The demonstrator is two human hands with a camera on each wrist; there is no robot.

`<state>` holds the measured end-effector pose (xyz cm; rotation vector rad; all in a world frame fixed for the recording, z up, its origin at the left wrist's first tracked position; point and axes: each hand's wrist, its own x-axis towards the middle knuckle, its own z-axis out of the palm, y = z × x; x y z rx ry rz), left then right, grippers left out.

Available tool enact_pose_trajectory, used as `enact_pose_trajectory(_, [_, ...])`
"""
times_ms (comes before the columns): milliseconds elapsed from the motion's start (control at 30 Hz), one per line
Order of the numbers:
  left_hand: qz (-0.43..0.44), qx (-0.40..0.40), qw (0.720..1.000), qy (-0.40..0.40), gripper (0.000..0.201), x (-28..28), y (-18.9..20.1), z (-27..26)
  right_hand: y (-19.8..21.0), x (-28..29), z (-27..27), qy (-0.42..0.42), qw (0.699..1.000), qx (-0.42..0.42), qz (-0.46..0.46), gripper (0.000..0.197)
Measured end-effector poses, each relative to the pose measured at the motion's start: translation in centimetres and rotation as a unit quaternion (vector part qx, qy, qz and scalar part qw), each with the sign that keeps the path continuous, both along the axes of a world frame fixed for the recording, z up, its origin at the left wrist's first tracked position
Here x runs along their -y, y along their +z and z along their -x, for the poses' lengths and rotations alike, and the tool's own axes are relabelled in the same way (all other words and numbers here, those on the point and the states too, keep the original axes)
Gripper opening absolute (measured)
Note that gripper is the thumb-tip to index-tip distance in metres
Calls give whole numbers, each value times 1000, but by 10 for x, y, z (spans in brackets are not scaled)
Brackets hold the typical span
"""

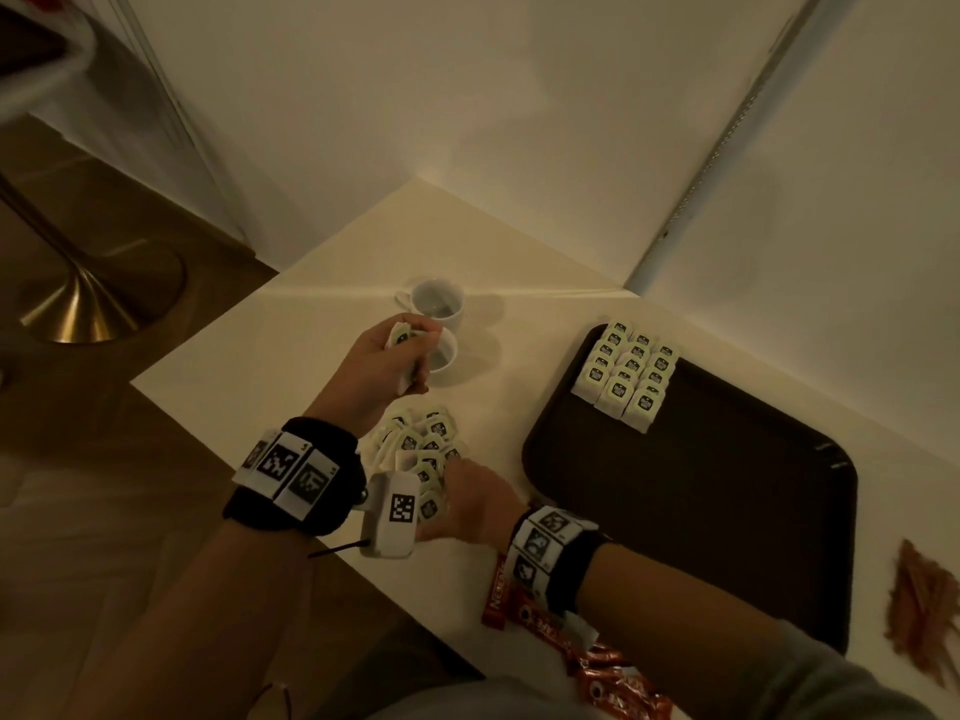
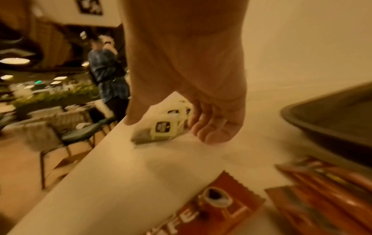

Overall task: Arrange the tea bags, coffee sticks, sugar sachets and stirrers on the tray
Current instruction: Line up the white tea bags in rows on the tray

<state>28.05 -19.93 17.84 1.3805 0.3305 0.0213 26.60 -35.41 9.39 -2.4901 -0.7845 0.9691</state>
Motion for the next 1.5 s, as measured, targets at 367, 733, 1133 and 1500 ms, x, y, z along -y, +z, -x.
enact_pose_trajectory(367, [19,1,1000,-9,11,1,2,1,-21,0,-18,-26,999,-32,15,32])
enact_pose_trajectory(733, [-126,35,983,-131,10,18,0,-5,120,42,-92,-38,972,1,-234,15])
enact_pose_trajectory(1133, [95,149,976,-128,16,89,40,-33,257,67,-97,11,935,341,-95,16])
enact_pose_trajectory(1500, [195,110,959,-175,7,110,49,-34,265,84,-105,-25,932,357,-49,27])
